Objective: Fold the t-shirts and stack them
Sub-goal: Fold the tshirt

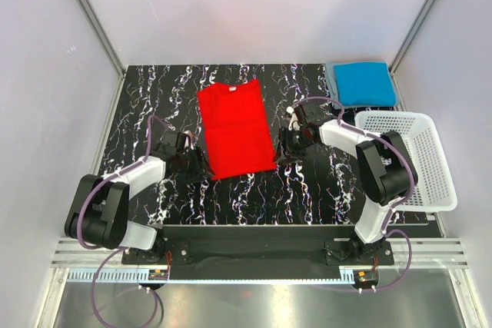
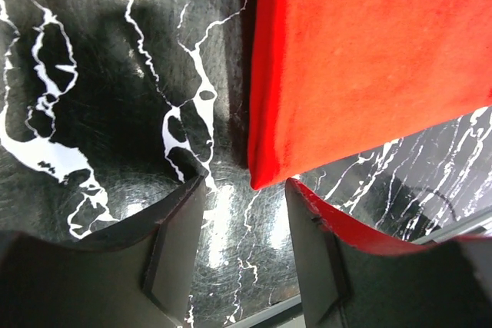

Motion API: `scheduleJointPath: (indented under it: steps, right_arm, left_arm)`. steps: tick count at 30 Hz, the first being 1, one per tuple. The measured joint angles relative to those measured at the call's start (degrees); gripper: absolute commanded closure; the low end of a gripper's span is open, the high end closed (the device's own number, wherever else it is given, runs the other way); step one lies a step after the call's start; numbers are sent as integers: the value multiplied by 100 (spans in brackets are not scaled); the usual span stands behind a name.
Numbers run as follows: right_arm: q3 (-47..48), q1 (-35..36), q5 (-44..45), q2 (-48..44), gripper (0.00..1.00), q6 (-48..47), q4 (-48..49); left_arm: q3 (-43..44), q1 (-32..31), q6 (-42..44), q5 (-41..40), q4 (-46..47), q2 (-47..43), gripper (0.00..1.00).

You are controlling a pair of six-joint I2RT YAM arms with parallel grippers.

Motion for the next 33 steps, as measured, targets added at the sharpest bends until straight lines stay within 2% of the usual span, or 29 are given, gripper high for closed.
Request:
scheduleJointPath:
  steps: [6,11,17,25,30,32,33]
  right_arm:
    - [306,0,-116,459,52,-192,15]
    - [304,-9,-258,575,56,-205,13]
    - [199,-9,-280,573,69,-203,66]
    - [33,-11,-472,570,70,-125,289]
    - [-136,-24,-625,529,74,-39,533]
    - [-192,-33,-669,522,81,-7,621]
    - [-214,-33,-680,522,93,7,656]
  left_arm:
    - [20,11,-4,227,247,184,48]
    - [74,13,-9,389,485,393,56]
    - [61,13,-4,317,501,415,62]
    - [61,13,13,367,664,540,70]
    - [-26,22,-20,396,835,540,71]
    - [-55,22,-31,422,898,540,65]
    - [-59,22,-31,439,920,540,62]
